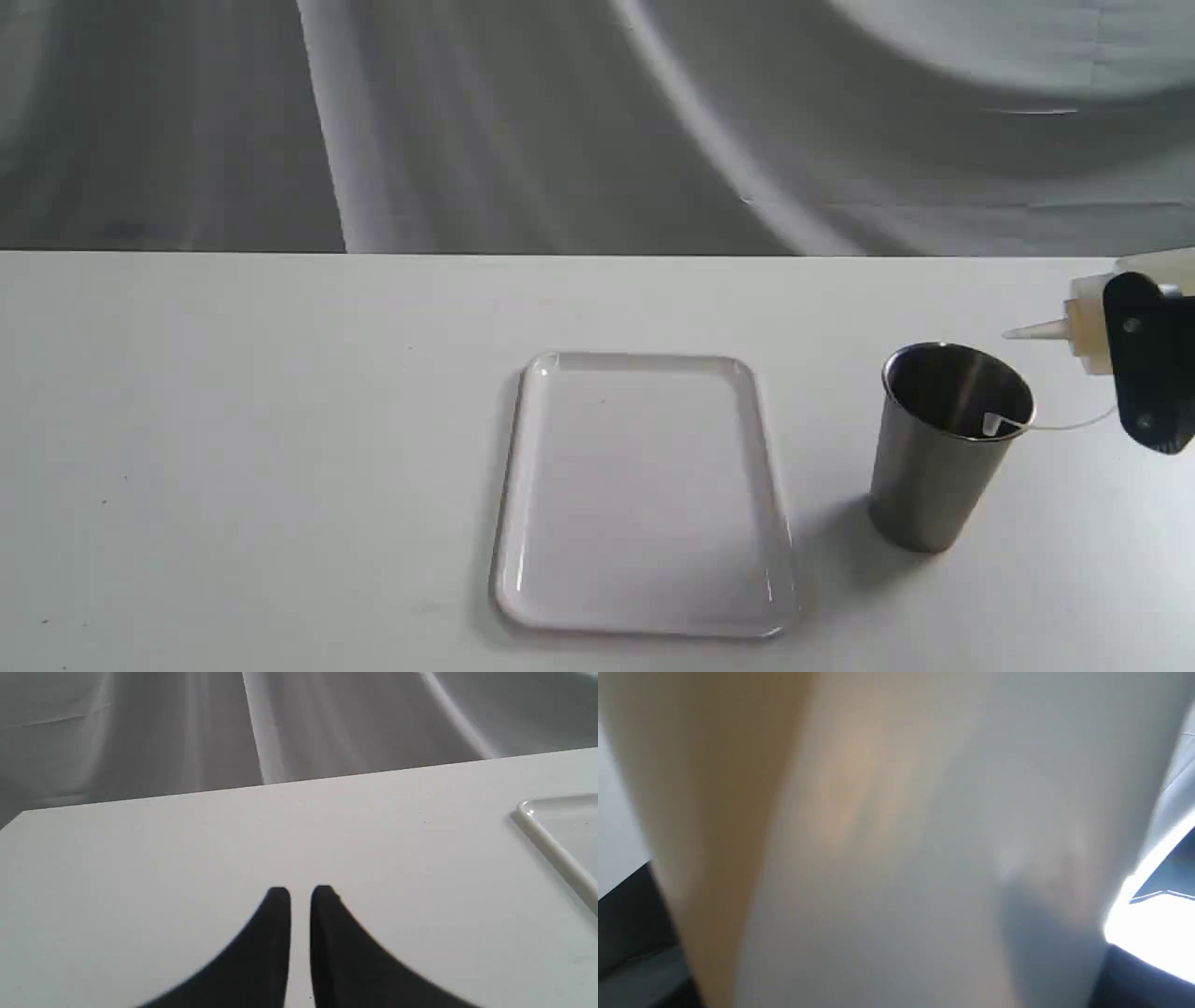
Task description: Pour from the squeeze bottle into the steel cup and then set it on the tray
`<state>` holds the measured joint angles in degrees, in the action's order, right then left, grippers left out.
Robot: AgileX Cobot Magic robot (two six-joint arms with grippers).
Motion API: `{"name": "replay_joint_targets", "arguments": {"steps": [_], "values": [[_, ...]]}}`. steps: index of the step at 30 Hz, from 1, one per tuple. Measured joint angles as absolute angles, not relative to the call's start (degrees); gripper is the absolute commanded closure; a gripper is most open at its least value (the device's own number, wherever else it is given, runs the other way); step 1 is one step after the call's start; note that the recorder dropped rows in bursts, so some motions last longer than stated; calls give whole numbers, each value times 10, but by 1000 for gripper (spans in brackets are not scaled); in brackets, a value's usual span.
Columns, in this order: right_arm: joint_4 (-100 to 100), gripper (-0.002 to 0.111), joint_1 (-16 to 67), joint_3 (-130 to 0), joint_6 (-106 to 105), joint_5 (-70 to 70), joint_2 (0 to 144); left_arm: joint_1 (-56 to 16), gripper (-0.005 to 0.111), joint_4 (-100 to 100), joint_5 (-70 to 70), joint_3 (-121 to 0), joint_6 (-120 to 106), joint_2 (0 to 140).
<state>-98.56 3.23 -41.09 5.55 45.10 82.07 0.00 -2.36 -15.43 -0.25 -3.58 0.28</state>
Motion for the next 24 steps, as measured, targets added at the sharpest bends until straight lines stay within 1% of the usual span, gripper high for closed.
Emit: {"name": "replay_joint_targets", "arguments": {"steps": [24], "values": [[-986,108,32,-411,73,447,821,0,98,-24,-154,-3,-36,3]]}}
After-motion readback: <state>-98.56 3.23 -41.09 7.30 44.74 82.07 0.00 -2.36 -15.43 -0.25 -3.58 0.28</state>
